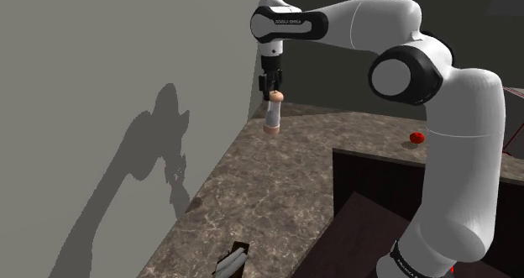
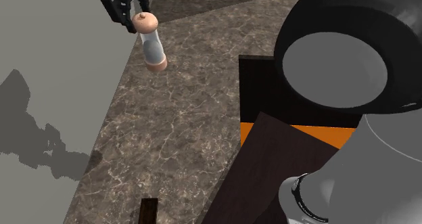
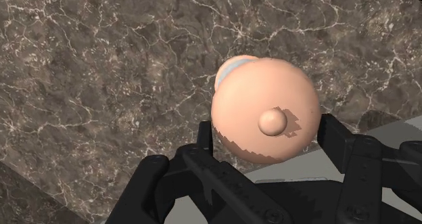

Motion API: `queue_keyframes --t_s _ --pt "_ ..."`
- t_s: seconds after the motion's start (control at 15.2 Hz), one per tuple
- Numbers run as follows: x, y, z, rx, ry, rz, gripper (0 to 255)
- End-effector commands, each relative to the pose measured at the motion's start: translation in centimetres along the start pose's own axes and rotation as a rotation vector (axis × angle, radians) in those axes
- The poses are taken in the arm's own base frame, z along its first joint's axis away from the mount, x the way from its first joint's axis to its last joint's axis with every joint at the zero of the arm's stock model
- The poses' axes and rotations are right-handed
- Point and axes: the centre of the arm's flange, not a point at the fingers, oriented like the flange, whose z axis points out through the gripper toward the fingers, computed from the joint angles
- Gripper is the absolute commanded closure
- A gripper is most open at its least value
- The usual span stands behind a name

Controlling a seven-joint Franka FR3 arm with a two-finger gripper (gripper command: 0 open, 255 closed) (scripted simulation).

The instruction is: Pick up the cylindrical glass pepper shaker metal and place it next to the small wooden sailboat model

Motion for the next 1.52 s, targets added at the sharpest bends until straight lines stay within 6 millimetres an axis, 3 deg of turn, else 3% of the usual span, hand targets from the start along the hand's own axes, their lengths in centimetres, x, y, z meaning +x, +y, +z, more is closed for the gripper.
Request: queue_keyframes --t_s 0.0,1.45 --pt "0.3 -2.7 -0.1 0.000 0.000 0.001 255" --pt "1.1 -31.7 -0.1 0.000 0.000 0.001 255"
